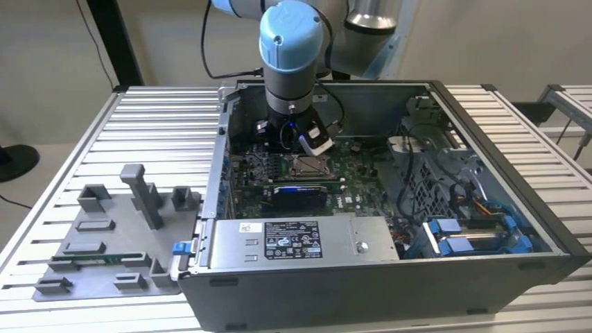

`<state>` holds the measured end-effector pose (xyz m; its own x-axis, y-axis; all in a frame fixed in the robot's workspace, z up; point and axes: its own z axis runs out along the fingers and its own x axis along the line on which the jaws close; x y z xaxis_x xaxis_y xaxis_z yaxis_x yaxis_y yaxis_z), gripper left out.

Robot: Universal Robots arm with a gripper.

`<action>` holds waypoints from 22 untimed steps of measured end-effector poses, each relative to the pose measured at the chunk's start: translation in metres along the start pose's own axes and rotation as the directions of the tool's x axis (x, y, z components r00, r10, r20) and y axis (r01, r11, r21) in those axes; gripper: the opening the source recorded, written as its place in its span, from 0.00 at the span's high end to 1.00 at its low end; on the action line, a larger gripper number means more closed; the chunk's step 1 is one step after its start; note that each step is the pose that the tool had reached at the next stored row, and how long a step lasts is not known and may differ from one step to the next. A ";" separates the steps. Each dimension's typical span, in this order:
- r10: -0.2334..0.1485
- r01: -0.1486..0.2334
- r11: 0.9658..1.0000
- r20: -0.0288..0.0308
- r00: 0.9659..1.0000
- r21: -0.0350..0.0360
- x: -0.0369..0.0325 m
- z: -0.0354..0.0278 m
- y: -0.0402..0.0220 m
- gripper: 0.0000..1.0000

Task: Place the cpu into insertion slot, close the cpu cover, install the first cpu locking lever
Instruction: 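Install the first cpu locking lever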

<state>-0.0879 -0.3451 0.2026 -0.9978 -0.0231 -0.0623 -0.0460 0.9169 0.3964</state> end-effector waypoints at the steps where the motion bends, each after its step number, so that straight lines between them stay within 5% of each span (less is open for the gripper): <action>1: 0.000 0.000 1.000 0.000 1.000 -0.001 -0.0001 0.0006 -0.0002 1.00; 22: -0.003 0.003 1.000 -0.001 1.000 -0.003 -0.0101 0.0082 -0.0035 1.00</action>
<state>-0.0772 -0.3448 0.1943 -0.9977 -0.0266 -0.0628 -0.0495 0.9156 0.3990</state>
